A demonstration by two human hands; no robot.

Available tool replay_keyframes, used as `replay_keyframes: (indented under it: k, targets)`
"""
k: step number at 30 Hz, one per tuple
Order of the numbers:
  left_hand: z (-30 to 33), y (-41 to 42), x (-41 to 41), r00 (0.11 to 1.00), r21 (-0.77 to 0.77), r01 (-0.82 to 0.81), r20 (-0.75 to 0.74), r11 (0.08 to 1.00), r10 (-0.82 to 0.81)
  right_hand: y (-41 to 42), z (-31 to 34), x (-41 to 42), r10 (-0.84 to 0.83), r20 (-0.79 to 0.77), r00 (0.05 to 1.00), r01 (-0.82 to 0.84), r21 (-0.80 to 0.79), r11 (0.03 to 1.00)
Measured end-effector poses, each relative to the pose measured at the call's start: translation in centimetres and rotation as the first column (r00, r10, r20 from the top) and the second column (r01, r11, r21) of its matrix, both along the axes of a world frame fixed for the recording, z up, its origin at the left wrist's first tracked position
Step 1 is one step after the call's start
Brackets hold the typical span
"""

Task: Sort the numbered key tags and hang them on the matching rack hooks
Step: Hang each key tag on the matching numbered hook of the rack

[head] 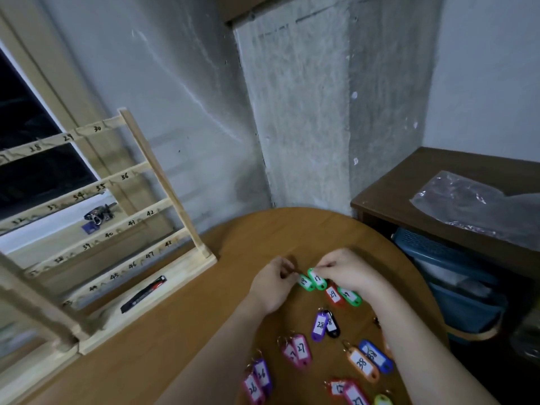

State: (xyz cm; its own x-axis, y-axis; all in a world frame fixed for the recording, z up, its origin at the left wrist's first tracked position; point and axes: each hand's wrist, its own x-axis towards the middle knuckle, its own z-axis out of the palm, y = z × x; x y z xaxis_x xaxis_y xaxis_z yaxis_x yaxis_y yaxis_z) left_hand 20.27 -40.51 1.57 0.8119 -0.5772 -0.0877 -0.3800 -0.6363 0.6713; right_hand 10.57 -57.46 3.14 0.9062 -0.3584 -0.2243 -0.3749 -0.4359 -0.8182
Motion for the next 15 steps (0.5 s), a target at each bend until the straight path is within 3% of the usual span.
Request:
replay_keyframes:
  k: [8,15]
  targets:
    - [0.9,0.3,0.5,0.985,-0.045,-0.066,-0.162,0.997,0.058,0.2,0.3,-0.3,-0.030,0.013,0.999,0.030,0.022,0.999]
    - [1.9,0.1,0.7,0.974,0.005,-0.018,-0.228,1.000,0.019,0.3,0.1,0.1,-0.131,0.053,0.990,0.127,0.082,0.989]
